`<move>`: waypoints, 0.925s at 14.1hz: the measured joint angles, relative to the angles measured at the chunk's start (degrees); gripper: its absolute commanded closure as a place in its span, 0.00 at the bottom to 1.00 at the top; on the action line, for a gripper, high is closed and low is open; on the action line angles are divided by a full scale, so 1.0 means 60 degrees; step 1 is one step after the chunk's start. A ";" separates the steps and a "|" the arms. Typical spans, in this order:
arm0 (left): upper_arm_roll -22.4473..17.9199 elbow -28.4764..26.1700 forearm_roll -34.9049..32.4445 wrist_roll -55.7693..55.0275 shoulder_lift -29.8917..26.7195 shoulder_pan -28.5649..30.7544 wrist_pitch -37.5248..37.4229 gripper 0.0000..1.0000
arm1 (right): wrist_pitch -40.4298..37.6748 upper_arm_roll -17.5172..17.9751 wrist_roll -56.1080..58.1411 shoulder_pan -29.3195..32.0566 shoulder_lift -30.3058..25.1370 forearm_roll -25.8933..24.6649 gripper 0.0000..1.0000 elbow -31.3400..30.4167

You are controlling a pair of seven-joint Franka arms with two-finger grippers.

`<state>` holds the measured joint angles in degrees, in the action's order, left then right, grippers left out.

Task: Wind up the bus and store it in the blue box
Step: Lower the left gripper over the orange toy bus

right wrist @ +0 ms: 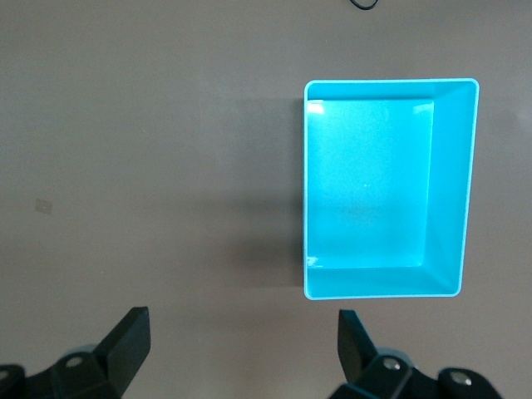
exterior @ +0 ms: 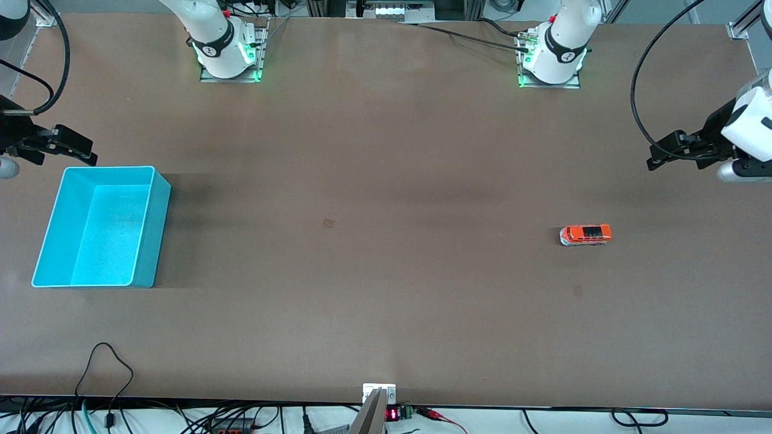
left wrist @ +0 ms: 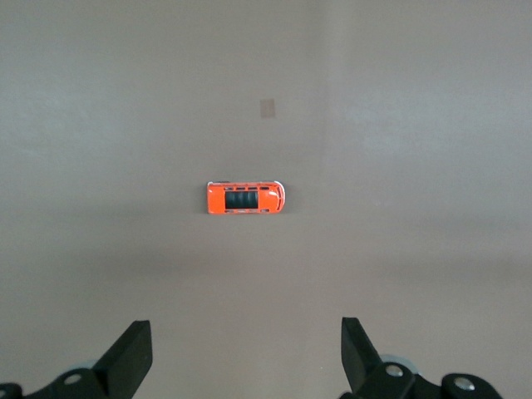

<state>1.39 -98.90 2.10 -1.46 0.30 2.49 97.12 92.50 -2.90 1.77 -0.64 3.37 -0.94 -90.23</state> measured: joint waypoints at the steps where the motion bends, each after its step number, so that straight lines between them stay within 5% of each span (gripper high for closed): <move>1: 0.0033 -0.0028 -0.0051 0.0045 0.0219 -0.0036 0.0006 0.00 | 0.0000 -0.0016 -0.0006 0.0001 0.0000 0.0000 0.00 0.0000; 7: 0.0407 -0.0061 -0.0342 0.0420 0.1558 -0.0400 0.0497 0.00 | -0.0006 -0.0070 -0.0020 0.0011 0.0000 0.0000 0.00 0.0000; 13: 0.0385 -0.0095 -0.0614 0.3476 0.2937 -0.0287 0.1599 0.00 | -0.0010 -0.0080 -0.0024 0.0017 0.0000 0.0000 0.00 -0.0001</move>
<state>3.70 -99.47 -1.59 19.40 17.92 0.77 106.72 92.44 -3.38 1.62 -0.54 3.37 -0.94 -90.23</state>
